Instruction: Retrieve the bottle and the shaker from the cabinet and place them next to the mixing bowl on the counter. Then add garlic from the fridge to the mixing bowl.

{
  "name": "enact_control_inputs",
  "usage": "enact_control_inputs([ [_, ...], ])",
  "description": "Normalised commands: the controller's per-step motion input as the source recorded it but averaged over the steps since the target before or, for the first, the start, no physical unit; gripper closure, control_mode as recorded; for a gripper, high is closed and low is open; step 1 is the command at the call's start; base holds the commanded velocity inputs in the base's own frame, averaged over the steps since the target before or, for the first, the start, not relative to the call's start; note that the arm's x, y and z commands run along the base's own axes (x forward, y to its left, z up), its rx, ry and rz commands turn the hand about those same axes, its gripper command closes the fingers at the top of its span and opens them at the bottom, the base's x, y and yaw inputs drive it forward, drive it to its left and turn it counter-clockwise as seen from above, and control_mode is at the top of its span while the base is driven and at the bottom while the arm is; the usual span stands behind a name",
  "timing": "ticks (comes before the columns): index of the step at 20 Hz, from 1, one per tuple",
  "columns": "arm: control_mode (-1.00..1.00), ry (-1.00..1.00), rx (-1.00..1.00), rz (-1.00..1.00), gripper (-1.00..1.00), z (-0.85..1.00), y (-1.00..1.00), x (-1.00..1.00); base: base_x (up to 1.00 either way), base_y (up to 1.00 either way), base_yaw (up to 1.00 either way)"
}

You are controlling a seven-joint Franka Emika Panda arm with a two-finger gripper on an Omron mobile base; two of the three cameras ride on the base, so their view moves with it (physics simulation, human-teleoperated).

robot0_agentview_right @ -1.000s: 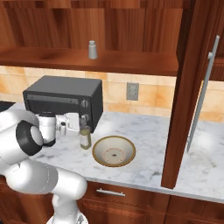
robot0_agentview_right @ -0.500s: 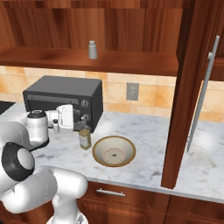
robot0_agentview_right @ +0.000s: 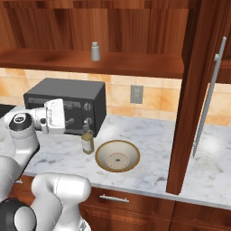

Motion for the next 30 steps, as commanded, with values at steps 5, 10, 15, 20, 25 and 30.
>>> enact_control_inputs([
  [5,-1.0,0.0,-0.01,0.13,-1.0,0.95,-0.01,-0.56,0.0,0.0,0.0],
  [10,-1.0,0.08,0.0,0.1,-1.0,0.86,-0.14,-0.58,0.0,0.0,0.0],
  [15,-1.0,0.22,0.0,0.09,-1.0,0.7,-0.21,-0.48,0.0,0.0,0.0],
  [20,-1.0,0.28,0.0,0.13,-1.0,0.55,-0.06,-0.3,0.0,0.0,0.0],
  [25,-1.0,0.24,0.0,0.18,-1.0,0.45,0.0,-0.01,0.0,0.0,0.0],
  [30,-1.0,0.16,0.0,0.17,-1.0,0.22,0.0,0.0,0.0,0.0,0.0],
])
